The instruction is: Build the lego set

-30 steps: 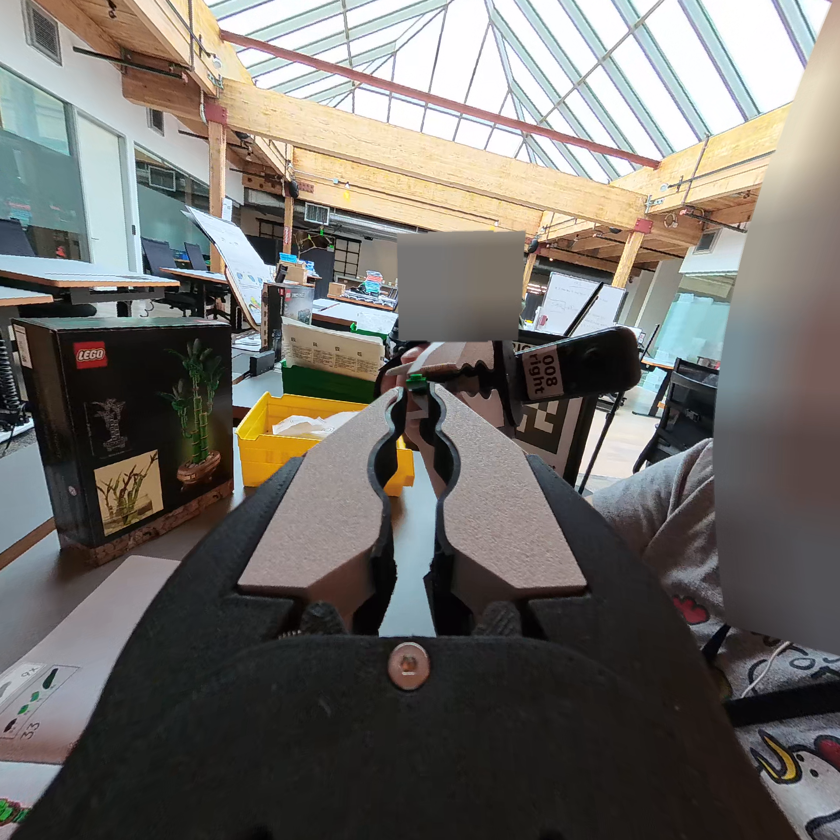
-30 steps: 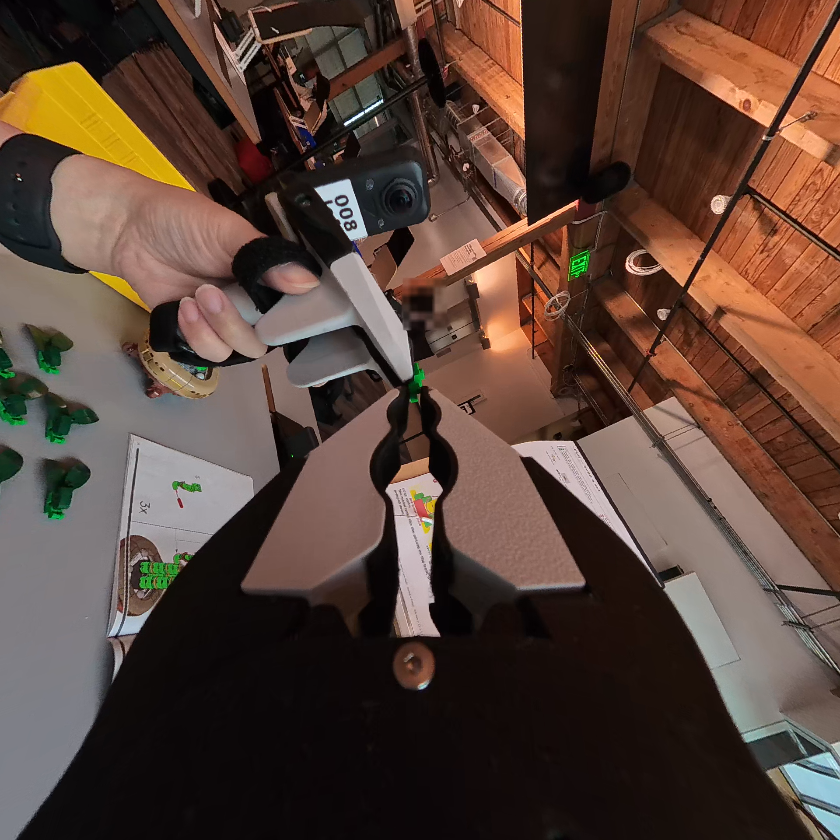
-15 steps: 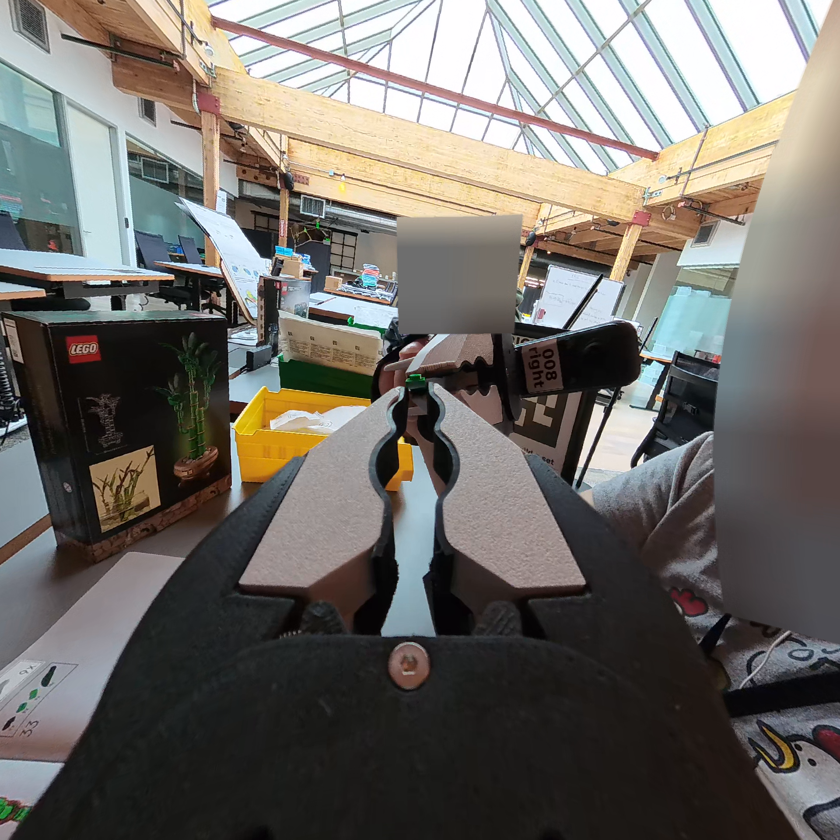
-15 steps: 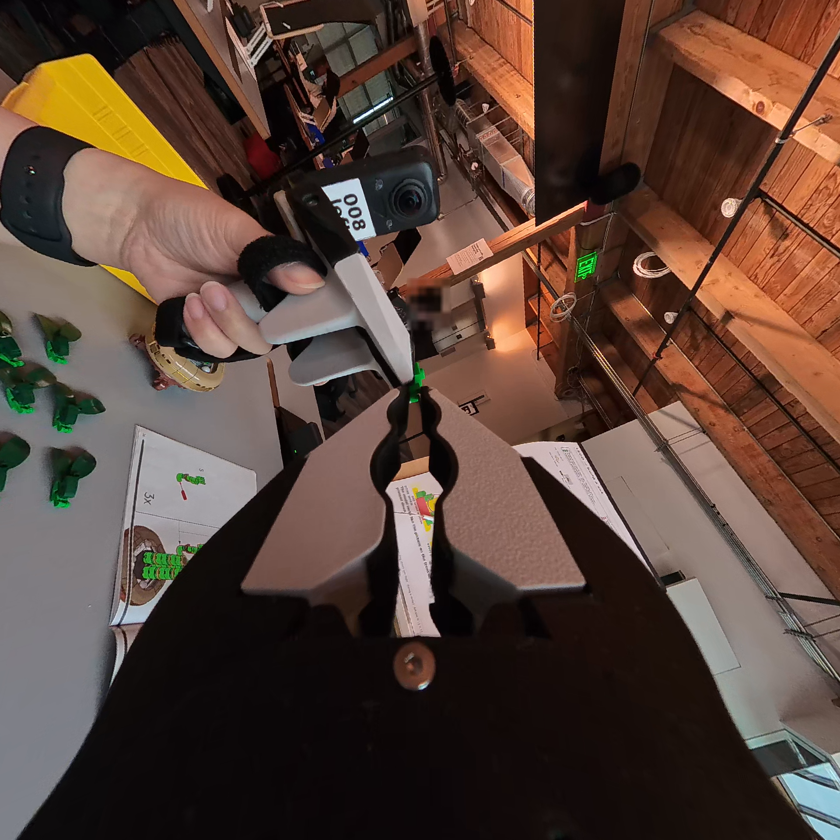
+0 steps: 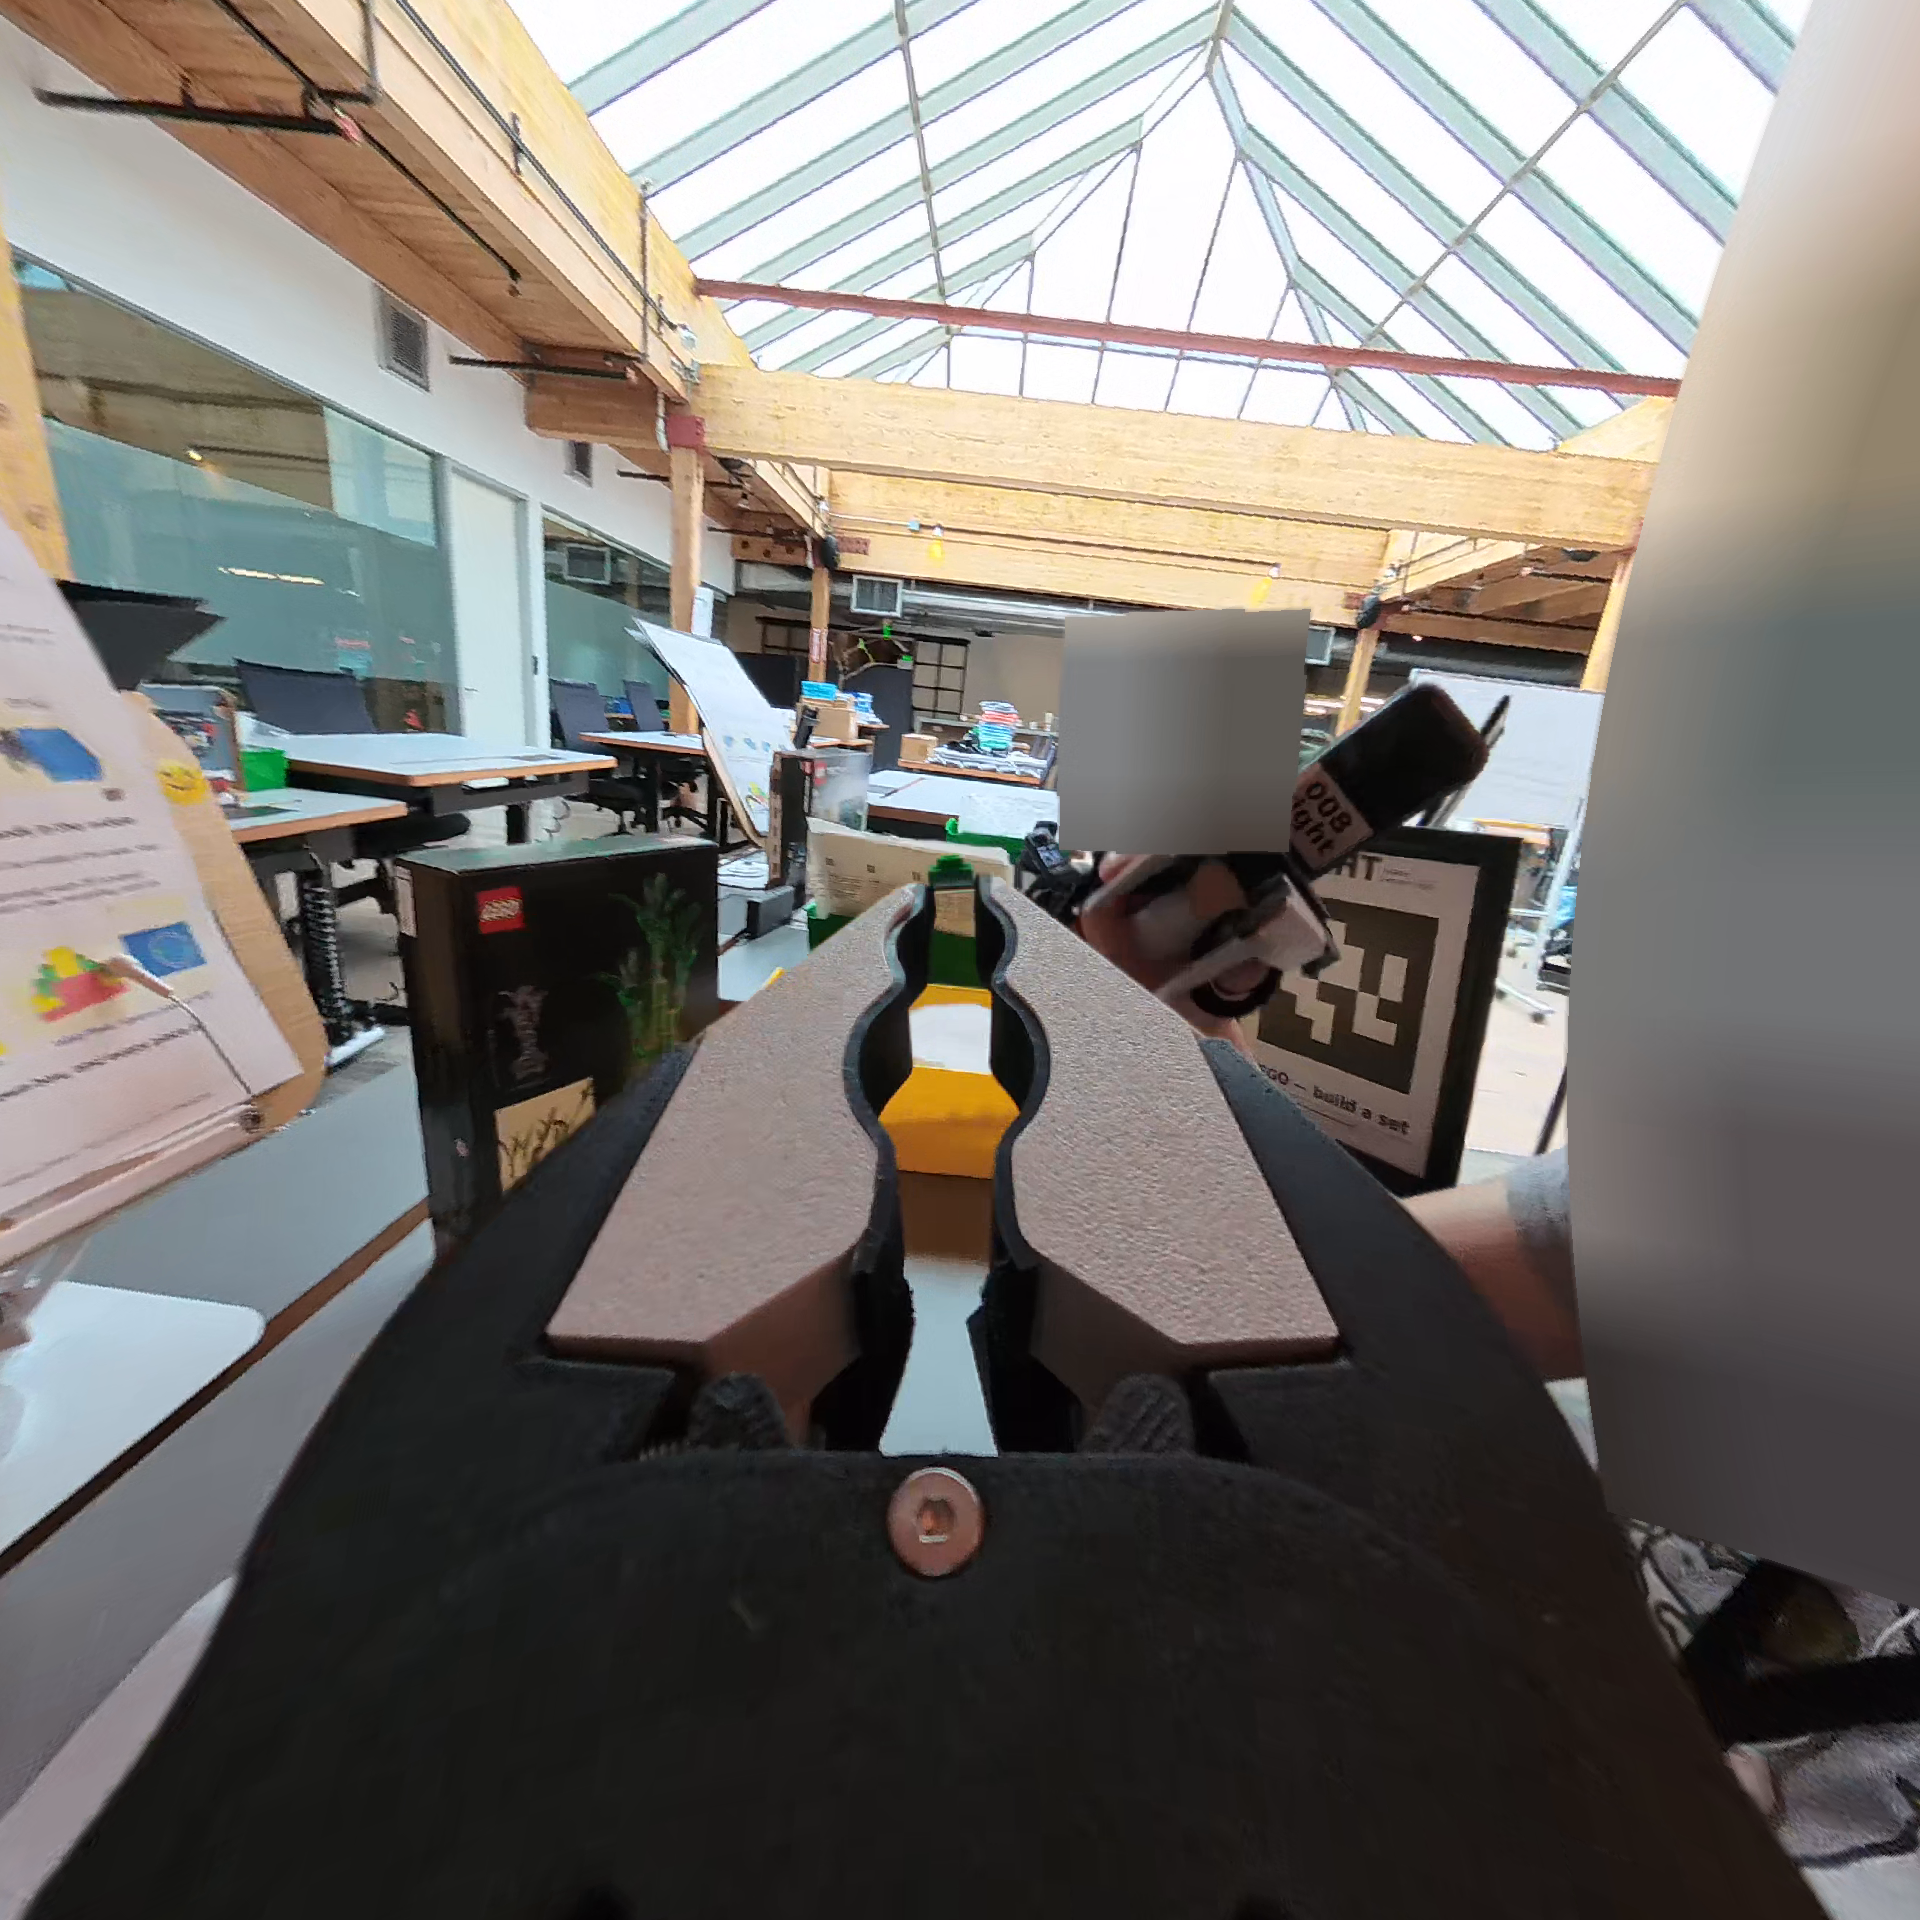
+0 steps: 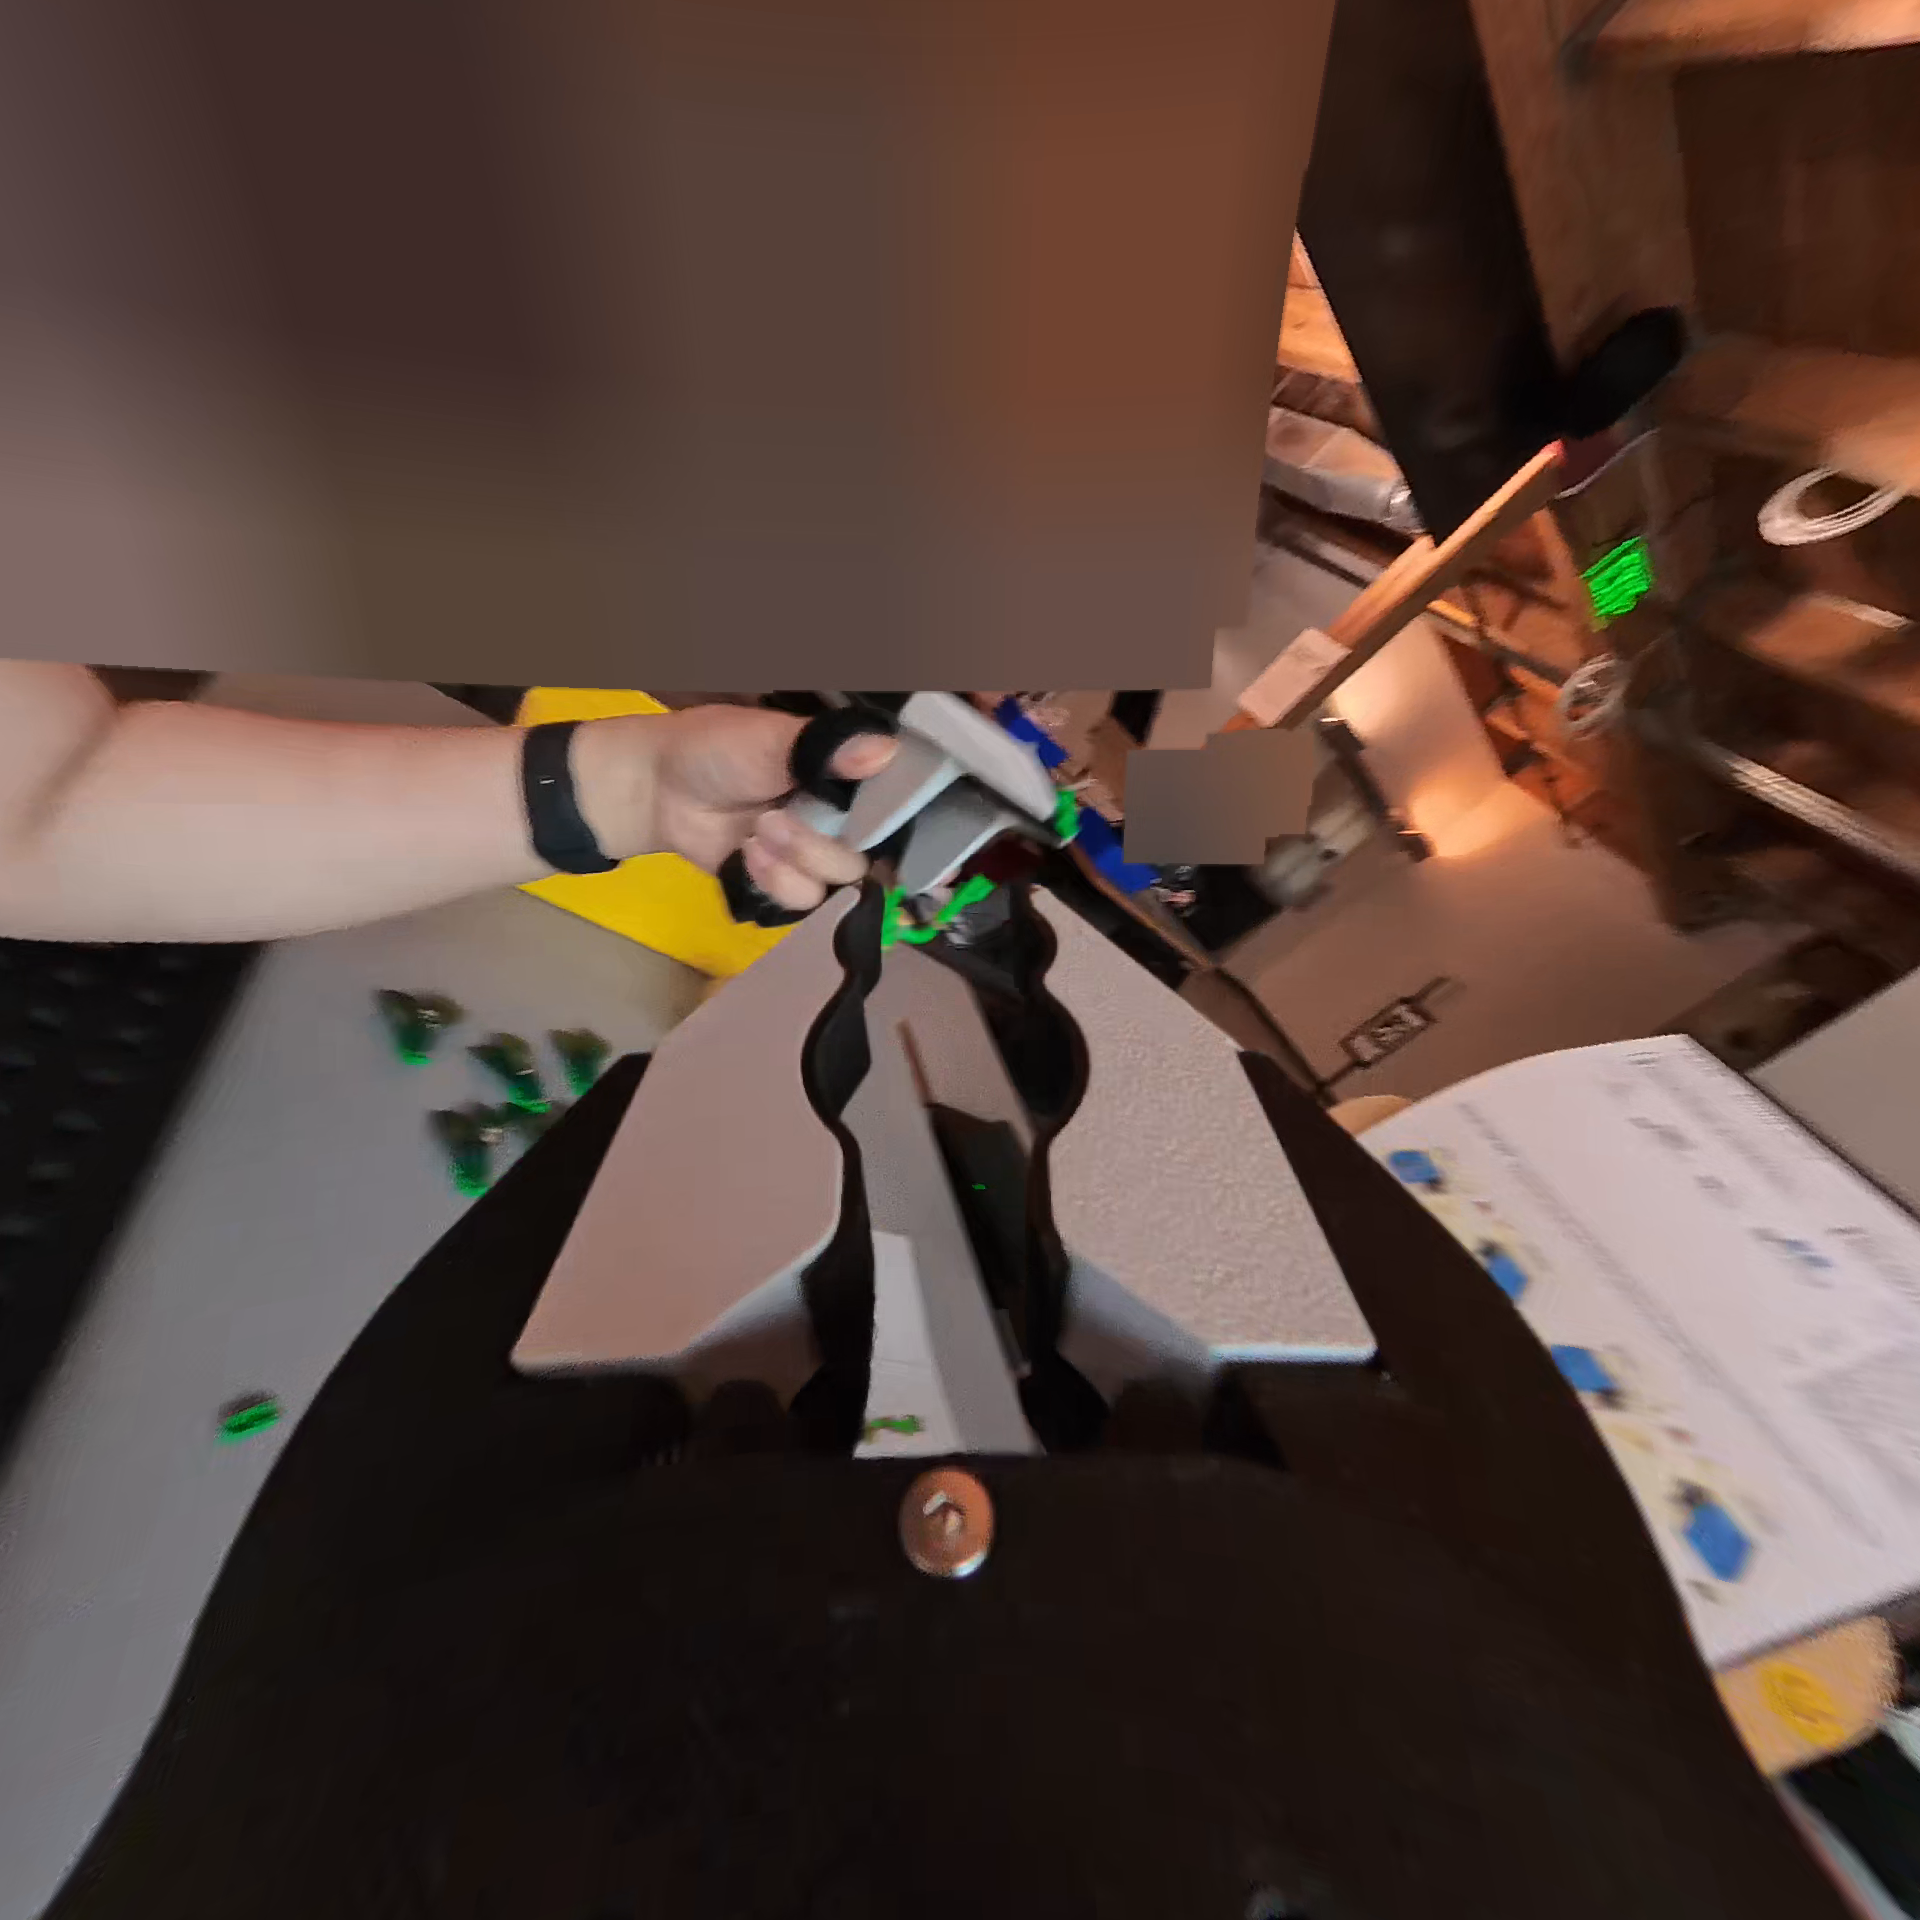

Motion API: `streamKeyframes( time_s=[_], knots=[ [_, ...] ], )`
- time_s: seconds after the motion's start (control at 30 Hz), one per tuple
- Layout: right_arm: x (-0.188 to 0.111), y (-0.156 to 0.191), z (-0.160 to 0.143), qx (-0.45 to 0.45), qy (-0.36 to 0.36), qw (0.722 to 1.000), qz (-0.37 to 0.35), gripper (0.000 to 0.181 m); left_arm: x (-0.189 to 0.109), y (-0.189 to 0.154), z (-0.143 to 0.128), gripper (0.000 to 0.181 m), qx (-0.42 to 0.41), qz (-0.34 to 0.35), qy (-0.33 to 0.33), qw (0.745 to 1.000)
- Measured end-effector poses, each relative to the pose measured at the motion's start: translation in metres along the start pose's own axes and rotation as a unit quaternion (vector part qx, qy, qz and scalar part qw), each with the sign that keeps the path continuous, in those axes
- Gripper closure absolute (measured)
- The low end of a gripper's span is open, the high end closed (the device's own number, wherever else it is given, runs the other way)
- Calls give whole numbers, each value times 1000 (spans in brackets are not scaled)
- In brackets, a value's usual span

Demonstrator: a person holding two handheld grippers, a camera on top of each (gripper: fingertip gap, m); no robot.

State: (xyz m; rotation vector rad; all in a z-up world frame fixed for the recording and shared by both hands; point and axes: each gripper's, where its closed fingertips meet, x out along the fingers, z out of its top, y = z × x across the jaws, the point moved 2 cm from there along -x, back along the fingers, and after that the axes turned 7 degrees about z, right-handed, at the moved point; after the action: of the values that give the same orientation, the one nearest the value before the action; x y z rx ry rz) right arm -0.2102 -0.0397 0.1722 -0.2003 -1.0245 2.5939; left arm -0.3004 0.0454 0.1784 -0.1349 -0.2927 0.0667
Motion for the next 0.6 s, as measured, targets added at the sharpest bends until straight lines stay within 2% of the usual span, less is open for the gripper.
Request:
streamKeyframes(
  time_s=[0.07,0.2,0.3,0.37,0.47,0.53,0.6],
  knots=[
    [7,25,-23,38,21,998,42,162,-8,-1,10,176,4,3,-17,1000],
    [23,107,-110,172,124,967,144,163,-16,-2,19,176,6,2,-29,1000],
    [32,149,-156,276,194,932,134,167,-17,-5,21,176,8,-1,-30,1000],
    [37,177,-170,316,230,910,136,167,-17,-7,21,176,11,-2,-28,1000],
    [41,209,-184,297,293,901,117,167,-16,-11,21,176,14,-8,-27,1000],
    [40,223,-190,281,336,892,115,167,-16,-14,22,176,12,-15,-28,999],
    [37,225,-190,270,345,892,109,167,-16,-16,23,176,9,-22,-32,999]
  ],
)
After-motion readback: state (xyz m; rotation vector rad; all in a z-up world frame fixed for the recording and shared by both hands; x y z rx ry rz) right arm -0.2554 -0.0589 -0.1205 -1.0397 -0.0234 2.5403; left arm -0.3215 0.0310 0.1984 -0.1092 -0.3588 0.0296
